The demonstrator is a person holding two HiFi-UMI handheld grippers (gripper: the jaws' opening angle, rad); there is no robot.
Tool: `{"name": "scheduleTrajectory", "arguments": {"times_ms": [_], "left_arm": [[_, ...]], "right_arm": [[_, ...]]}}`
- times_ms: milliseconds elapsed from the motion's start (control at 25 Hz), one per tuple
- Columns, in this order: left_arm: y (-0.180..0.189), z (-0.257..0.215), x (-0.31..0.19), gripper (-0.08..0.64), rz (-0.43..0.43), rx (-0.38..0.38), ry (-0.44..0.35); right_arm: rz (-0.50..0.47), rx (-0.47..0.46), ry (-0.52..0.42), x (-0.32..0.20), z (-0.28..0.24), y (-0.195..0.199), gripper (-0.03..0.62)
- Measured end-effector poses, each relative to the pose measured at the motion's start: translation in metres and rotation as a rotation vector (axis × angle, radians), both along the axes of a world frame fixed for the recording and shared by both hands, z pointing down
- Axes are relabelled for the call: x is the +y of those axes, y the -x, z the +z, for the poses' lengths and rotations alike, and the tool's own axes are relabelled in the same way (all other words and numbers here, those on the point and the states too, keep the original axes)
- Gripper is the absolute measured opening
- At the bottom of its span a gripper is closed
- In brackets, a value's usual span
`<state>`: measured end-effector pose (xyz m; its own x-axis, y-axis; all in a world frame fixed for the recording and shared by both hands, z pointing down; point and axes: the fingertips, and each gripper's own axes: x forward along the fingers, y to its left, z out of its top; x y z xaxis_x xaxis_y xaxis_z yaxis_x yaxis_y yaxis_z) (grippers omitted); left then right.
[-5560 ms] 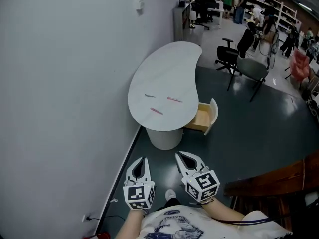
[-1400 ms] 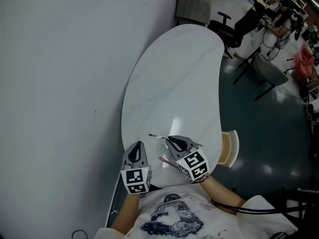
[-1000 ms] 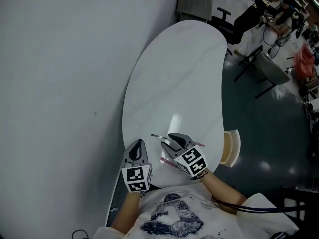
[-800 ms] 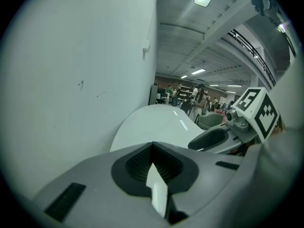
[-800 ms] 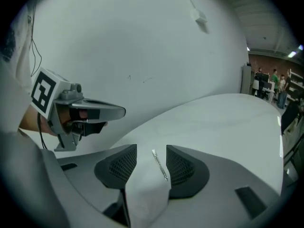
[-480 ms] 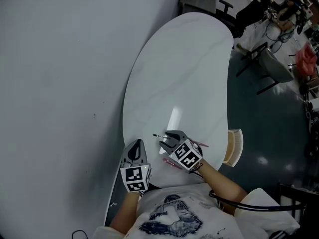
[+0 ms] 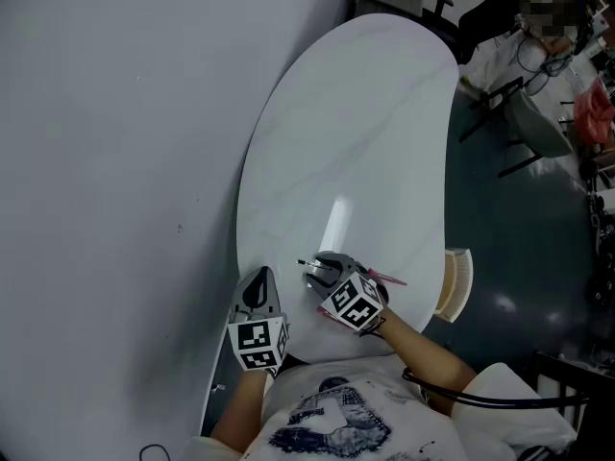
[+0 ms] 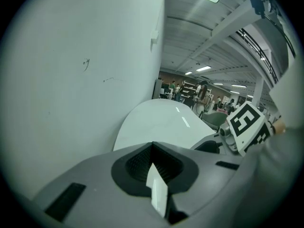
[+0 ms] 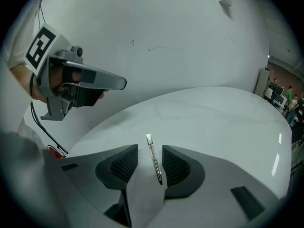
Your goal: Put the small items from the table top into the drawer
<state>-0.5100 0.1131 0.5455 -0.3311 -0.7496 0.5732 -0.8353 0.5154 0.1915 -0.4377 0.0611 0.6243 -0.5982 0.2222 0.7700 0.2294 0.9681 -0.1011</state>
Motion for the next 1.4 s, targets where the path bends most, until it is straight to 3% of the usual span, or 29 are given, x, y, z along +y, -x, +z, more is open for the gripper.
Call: {"name": "scheduleTrajectory", "arguments": {"times_ms": [760,1400], "left_arm": [[0.005,0.004,-0.009,0.023,-0.006,0.023,-0.004],[-0.018,-0.003,-0.013,0.023,-0.006,-0.018,-0.037]], "right_arm": [[0.000,0.030,-0.021,-0.001,0.016,0.001,0.090],[0.045,0.031,-0.039,-0.006,0.025,-0.027,0.044]]}}
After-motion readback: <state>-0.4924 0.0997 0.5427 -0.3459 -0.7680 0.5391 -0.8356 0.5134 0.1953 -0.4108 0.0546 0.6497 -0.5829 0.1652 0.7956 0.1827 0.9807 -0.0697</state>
